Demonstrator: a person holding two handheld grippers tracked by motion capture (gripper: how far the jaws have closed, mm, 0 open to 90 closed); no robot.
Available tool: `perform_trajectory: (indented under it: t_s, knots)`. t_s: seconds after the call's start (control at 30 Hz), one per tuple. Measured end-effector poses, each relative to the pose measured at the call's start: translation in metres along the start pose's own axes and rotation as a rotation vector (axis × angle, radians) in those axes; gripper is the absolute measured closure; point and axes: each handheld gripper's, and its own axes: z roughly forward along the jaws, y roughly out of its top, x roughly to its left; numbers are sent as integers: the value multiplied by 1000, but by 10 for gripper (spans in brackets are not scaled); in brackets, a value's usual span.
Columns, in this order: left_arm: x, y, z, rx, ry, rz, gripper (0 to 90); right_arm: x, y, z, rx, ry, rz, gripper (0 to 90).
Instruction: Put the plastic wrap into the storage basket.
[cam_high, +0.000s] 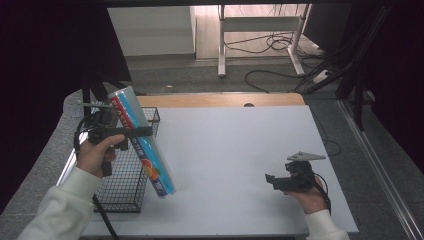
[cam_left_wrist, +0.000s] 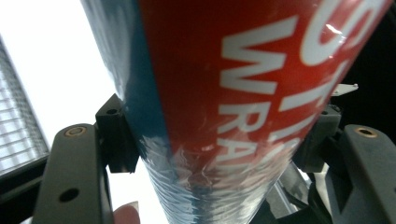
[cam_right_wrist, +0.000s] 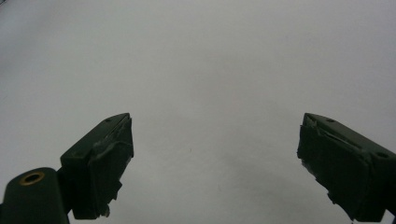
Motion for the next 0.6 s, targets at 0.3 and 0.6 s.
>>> perform_trajectory:
  t_s: [0.3, 0.6]
  knots:
    - [1, 10, -33, -35, 55, 6, 321, -1, 0, 0, -2, 0, -2, 111]
    - [7, 16, -65, -53, 114, 8, 321, 0, 0, 2, 8, -2, -3, 110]
